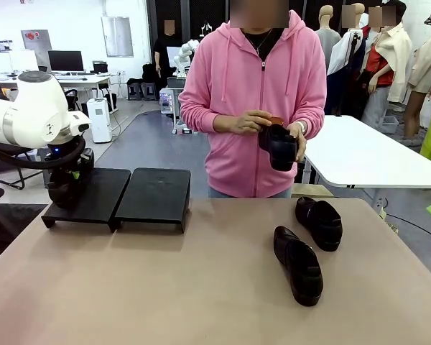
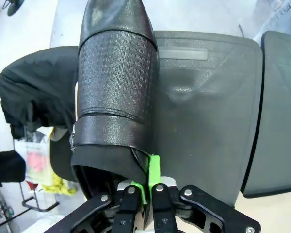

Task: Organize the shoes by placing them on the stand.
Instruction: Place the Shoe from the middle of the table onto the Shoes Stand.

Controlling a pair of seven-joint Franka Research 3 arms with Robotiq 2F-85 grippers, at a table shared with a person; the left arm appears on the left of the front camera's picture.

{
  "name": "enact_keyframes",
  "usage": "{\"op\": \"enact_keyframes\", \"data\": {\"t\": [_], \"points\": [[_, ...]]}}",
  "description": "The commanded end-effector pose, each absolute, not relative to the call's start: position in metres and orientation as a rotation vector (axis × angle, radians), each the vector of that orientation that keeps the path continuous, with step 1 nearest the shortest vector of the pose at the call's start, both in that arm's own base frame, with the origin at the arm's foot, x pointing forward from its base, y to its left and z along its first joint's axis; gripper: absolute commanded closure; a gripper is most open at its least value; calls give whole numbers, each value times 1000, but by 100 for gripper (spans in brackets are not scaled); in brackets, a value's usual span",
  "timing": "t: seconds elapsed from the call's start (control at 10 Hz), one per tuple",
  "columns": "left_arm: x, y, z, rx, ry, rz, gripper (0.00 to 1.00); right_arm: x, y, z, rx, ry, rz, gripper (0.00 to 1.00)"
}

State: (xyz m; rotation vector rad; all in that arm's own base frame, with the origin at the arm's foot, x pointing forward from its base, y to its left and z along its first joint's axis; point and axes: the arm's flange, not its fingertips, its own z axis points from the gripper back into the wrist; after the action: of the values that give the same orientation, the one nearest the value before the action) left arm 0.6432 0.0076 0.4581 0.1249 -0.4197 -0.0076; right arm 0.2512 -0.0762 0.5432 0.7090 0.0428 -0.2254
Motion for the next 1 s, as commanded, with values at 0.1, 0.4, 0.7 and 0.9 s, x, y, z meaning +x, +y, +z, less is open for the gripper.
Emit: {"op": "enact_keyframes", "data": {"t": [0.1,0.4,0.7,0.9], "points": [[638,8,462,138,-434,11,0,253,-77,547,739,33,-202,0],[603,0,485,58,-443,-9,0,253,-77,547,739,33,-202,0],[481,-24,546,-182,-199,-28,0,253,-77,547,739,33,-202,0],[412,-35,562,-406,-181,-44,0,253,-77,547,739,33,-202,0]]}}
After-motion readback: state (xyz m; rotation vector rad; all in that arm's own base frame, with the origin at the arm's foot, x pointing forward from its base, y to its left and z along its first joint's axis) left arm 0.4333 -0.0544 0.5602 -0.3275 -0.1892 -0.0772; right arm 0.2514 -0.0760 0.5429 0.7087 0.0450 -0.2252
